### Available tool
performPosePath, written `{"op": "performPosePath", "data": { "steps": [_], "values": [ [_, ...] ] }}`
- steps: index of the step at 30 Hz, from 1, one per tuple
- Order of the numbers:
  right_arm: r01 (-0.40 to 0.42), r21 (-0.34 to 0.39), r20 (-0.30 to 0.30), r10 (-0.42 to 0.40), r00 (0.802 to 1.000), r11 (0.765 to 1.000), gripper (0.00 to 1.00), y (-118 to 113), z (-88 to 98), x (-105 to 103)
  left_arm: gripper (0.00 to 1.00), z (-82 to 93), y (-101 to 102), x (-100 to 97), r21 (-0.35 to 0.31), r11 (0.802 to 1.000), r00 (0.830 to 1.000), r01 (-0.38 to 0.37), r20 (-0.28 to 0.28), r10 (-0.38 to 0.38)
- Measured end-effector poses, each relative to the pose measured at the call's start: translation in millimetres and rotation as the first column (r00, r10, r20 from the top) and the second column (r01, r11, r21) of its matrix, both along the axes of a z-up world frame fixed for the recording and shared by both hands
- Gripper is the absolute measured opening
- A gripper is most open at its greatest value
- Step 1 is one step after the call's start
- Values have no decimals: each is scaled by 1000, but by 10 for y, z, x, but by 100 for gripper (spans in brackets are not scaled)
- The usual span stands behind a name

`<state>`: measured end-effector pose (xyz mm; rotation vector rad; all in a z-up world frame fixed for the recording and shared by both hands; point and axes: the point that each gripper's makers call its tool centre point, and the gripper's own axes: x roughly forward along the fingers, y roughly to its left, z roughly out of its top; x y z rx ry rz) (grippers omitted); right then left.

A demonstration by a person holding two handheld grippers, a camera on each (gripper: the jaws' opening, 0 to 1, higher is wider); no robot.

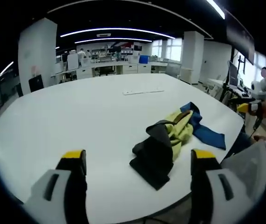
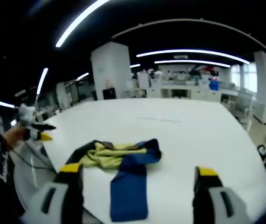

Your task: Fold the garment on the visible template until the final outline fits inside the template.

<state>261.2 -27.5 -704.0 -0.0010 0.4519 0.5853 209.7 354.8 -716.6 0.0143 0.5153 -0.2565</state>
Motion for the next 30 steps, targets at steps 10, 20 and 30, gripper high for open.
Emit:
{"op": "performPosePath", "data": {
  "steps": [10, 20, 30],
  "values": [
    [-4, -7, 7, 4, 1000, 1000, 99, -13, 14, 1, 90, -1, -38, 19, 1, 1000, 1000, 11, -2, -11],
    [-15, -17, 3, 15, 1000, 1000, 99, -4, -7, -33, 91, 13, -103, 25, 0, 999, 999, 35, 5, -35],
    [-27, -31, -5, 27, 1000, 999, 99, -13, -35, -49, 89, -10, -157, 39, 2, 999, 999, 47, -4, -47]
  ]
}}
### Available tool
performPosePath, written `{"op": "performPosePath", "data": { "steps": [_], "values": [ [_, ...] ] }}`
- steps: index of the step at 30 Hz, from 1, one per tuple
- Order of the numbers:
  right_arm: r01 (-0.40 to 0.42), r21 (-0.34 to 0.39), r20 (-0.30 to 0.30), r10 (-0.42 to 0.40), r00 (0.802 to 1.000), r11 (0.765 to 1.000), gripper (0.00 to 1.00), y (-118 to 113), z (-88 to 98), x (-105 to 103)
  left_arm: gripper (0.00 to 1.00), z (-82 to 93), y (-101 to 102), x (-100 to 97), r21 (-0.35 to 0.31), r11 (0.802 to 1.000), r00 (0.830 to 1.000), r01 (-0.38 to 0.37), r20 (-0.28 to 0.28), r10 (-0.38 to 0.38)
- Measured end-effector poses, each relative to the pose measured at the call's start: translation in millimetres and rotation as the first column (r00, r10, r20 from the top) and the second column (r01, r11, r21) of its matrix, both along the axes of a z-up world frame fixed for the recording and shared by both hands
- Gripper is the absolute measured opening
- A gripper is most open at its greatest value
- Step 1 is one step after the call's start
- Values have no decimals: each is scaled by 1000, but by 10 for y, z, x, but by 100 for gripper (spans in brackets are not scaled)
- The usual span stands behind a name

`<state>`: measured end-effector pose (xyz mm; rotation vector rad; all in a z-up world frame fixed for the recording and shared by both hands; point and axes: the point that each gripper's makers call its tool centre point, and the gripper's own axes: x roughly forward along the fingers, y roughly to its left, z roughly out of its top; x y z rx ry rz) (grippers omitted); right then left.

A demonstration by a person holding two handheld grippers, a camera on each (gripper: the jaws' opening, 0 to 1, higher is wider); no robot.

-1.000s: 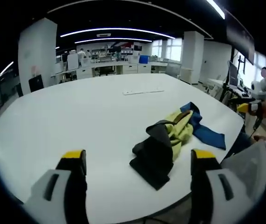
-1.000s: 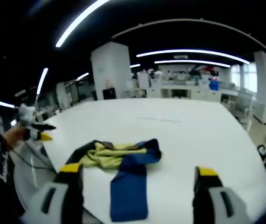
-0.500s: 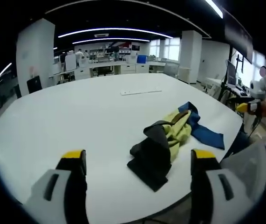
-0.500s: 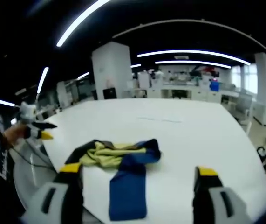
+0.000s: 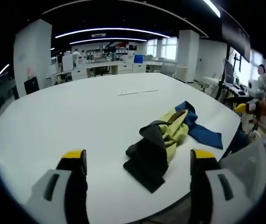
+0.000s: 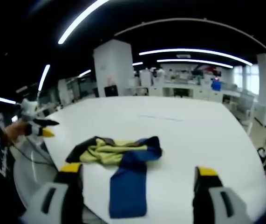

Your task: Fold the garment on the visible template until the final outline fits inside the template.

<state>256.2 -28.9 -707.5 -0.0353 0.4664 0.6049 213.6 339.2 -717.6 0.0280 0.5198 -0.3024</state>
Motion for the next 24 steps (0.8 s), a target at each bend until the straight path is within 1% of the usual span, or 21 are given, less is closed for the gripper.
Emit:
{"op": "performPosePath", "data": {
  "steps": [6, 8, 12, 14, 16, 20, 24],
  "values": [
    [5, 4, 21, -5, 1000, 1000, 99, -22, 23, 8, 87, 14, -26, 42, 10, 1000, 1000, 18, -1, -18],
    [3, 8, 26, -4, 1000, 1000, 99, -25, 20, 13, 86, 42, -8, 83, 9, 1000, 1000, 15, 11, -15],
    [-4, -4, 28, 4, 1000, 1000, 99, -25, -11, 22, 83, 105, -45, 142, -32, 999, 999, 27, 30, -26],
    [-8, -5, 34, 8, 999, 1000, 99, -14, -19, 44, 81, 106, -65, 161, -46, 998, 999, 35, 30, -34],
    [-18, -9, 37, 18, 999, 1000, 99, 6, -34, 70, 80, 98, -96, 178, -44, 998, 998, 50, 30, -49],
    [-35, -13, 37, 36, 999, 999, 94, 47, -67, 124, 77, 53, -105, 226, -36, 997, 998, 65, 25, -64],
    [-56, -9, 39, 56, 998, 998, 90, 106, -96, 205, 74, 39, -131, 273, -62, 995, 997, 72, 25, -71]
  ]
}}
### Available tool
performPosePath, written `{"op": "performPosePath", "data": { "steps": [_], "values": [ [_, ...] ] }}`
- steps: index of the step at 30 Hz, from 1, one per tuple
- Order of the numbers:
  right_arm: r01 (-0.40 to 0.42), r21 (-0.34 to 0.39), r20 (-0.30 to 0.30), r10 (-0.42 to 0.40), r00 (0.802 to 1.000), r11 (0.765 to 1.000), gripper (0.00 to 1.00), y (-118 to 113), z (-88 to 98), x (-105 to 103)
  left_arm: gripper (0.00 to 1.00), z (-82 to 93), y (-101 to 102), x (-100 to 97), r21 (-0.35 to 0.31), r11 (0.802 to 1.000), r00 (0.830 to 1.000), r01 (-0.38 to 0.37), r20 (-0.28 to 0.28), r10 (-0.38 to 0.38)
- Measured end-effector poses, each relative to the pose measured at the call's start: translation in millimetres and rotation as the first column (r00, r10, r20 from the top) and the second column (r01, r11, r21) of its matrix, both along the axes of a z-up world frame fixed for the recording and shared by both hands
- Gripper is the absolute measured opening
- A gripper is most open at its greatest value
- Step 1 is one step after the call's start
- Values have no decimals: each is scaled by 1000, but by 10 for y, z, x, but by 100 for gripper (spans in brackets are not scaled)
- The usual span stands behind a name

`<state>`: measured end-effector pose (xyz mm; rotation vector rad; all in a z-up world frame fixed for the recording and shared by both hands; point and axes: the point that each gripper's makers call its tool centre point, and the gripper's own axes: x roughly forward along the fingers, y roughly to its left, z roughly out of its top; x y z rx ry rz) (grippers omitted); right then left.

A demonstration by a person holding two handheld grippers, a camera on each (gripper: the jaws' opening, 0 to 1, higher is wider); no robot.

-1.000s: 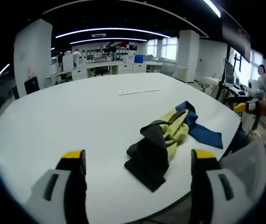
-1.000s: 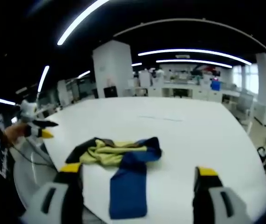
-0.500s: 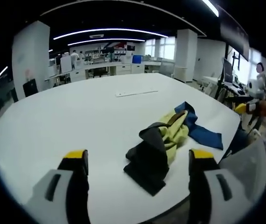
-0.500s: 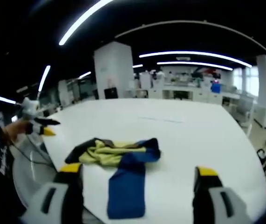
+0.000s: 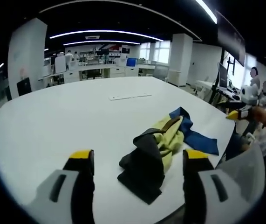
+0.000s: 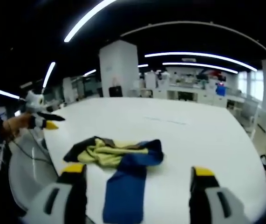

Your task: Fold the garment on the visible template until the final outline fits inside the template.

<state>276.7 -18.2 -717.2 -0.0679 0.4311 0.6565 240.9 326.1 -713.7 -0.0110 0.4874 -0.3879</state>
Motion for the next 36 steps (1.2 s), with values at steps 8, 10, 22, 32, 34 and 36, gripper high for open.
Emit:
{"op": "performPosePath", "data": {
  "steps": [8, 10, 22, 32, 34, 36],
  "values": [
    [-74, -23, 30, 75, 997, 997, 78, 172, -7, 189, 66, 21, 3, 161, -44, 999, 1000, 17, 4, -16],
    [-89, -26, 34, 89, 995, 996, 75, 213, -11, 244, 65, 26, 13, 222, -56, 998, 1000, 19, 4, -19],
    [-147, -54, 54, 150, 987, 988, 59, 351, 11, 602, 56, -5, -60, 532, -77, 995, 998, 63, -5, -63],
    [-233, -108, 43, 239, 970, 966, 48, 497, -115, 856, 50, -92, -223, 783, -47, 992, 993, 119, -14, -120],
    [-247, -119, 35, 253, 967, 962, 47, 524, -156, 895, 49, -148, -239, 826, -38, 991, 992, 126, -24, -127],
    [-254, -128, 23, 259, 966, 959, 47, 523, -205, 961, 48, -210, -270, 847, -22, 990, 989, 142, -45, -143]
  ]
}}
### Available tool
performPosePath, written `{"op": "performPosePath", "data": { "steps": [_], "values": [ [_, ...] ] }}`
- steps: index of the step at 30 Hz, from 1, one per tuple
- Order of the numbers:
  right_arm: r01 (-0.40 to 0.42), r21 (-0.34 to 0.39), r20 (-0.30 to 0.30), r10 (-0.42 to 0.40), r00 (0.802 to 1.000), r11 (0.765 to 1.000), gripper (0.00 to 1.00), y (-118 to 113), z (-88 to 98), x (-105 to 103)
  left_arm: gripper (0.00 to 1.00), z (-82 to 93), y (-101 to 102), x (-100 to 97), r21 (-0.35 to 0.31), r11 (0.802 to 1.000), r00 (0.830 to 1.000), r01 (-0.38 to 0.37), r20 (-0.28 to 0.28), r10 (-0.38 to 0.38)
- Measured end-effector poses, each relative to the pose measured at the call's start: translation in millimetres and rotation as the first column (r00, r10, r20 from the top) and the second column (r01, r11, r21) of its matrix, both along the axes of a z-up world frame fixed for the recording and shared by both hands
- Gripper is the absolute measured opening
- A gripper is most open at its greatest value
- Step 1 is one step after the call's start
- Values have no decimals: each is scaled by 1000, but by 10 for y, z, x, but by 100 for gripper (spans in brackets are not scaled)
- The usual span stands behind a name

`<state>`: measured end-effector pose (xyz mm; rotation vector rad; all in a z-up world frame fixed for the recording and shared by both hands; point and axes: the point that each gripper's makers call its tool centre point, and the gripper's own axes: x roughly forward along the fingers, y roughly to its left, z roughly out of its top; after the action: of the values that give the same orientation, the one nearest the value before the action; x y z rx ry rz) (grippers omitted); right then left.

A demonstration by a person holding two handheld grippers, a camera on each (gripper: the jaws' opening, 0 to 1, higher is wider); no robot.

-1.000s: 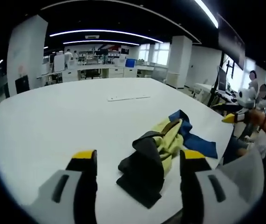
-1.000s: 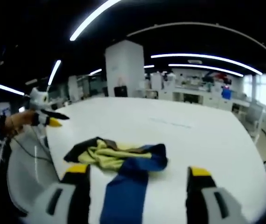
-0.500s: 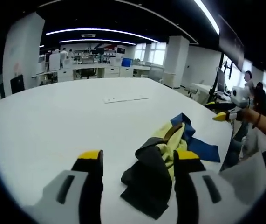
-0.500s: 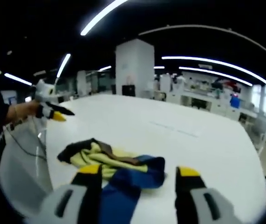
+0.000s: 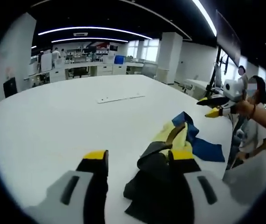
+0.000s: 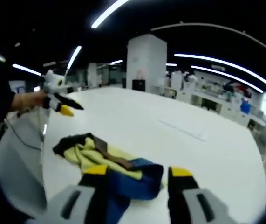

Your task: Fold the garment on the visible template until the final outline fits inside the template.

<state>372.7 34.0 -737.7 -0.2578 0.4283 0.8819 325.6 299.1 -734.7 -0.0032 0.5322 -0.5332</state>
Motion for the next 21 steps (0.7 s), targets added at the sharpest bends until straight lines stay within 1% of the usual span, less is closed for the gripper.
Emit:
{"op": "performPosePath", "data": {
  "steps": [4, 6, 10, 13, 16, 19, 20, 21],
  "values": [
    [-17, 4, -14, 17, 1000, 1000, 45, 19, -48, 82, 46, -91, -26, 49, 41, 999, 1000, 28, -8, -28],
    [-32, 6, -21, 32, 999, 999, 43, 53, -80, 126, 45, -144, -60, 95, 39, 998, 999, 40, -21, -39],
    [-58, -5, -27, 58, 998, 998, 41, 99, -133, 198, 40, -217, -106, 160, 44, 997, 998, 59, -28, -57],
    [-81, -44, -29, 80, 996, 996, 41, 113, -212, 269, 39, -277, -142, 214, 30, 997, 997, 69, -39, -68],
    [-110, -72, -32, 108, 994, 991, 40, 159, -270, 283, 35, -329, -203, 238, 25, 996, 995, 91, -48, -90],
    [-141, -93, -39, 138, 990, 986, 40, 195, -330, 295, 30, -397, -206, 266, 16, 994, 993, 107, -55, -106],
    [-164, -104, -44, 160, 986, 981, 41, 219, -357, 281, 29, -413, -228, 272, 15, 993, 992, 116, -54, -115],
    [-168, -105, -44, 165, 985, 980, 42, 230, -368, 287, 29, -427, -238, 275, 15, 992, 991, 123, -56, -122]
  ]
}}
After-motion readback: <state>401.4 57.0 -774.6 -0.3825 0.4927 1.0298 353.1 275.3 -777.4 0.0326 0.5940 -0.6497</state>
